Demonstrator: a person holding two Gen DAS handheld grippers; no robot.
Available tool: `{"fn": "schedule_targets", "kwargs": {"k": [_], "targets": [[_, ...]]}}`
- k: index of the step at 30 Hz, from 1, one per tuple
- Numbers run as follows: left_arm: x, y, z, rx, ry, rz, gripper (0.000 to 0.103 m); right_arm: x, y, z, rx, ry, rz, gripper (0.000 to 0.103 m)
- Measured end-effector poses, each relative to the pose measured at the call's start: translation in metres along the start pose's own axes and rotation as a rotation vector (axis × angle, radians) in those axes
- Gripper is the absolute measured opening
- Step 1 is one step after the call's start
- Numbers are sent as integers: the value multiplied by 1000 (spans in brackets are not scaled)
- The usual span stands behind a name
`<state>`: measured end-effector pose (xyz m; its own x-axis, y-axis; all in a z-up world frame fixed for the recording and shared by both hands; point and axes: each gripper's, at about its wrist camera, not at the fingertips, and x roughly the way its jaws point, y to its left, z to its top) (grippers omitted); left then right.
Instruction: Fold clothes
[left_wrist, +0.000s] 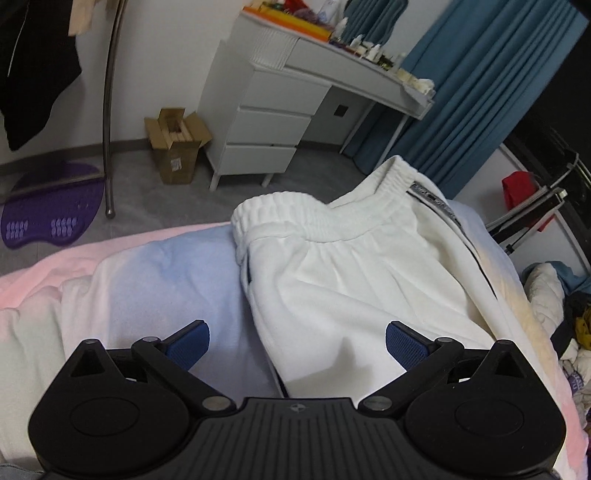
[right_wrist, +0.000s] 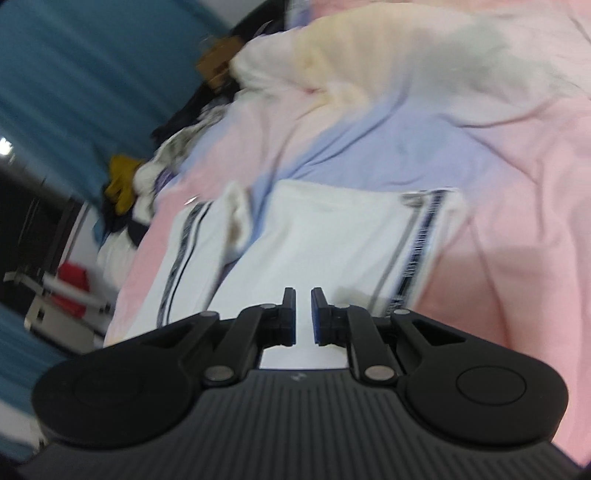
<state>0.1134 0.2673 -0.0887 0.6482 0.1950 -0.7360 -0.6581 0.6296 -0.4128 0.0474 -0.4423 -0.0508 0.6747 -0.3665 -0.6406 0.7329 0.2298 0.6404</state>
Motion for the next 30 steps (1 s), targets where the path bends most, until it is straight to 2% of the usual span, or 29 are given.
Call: {"fn": "schedule_targets", "kwargs": {"k": [2, 4, 6, 8, 11, 16, 20, 26, 30], "targets": [[6, 7, 4, -36, 32, -14, 103, -5, -11, 2, 66, -32, -27, 13], [18, 17, 11, -78, 109, -66, 103, -9, -22, 3, 134, -56, -46, 20], [33, 27, 17, -119, 198, -123, 103, -2, -27, 2, 168, -39, -50, 51], [42, 35, 19, -143, 237, -121, 103, 5, -31, 1, 203, -22, -55, 67], [48, 39, 19, -168, 259, -130, 103, 15, -38, -1, 255, 4, -62, 68], [52, 23, 15, -89, 276, -111, 103, 33, -48, -4, 336, 44, -75, 68], [60, 25, 22, -99, 299, -128, 103, 54, -40, -3, 325, 31, -99, 68], [64, 44, 33, -174, 305, -246, 103, 67, -28, 10, 306, 55, 99, 68], [59, 49, 34, -180, 284, -313, 102, 62, -23, 16, 311, 42, 204, 69]]}}
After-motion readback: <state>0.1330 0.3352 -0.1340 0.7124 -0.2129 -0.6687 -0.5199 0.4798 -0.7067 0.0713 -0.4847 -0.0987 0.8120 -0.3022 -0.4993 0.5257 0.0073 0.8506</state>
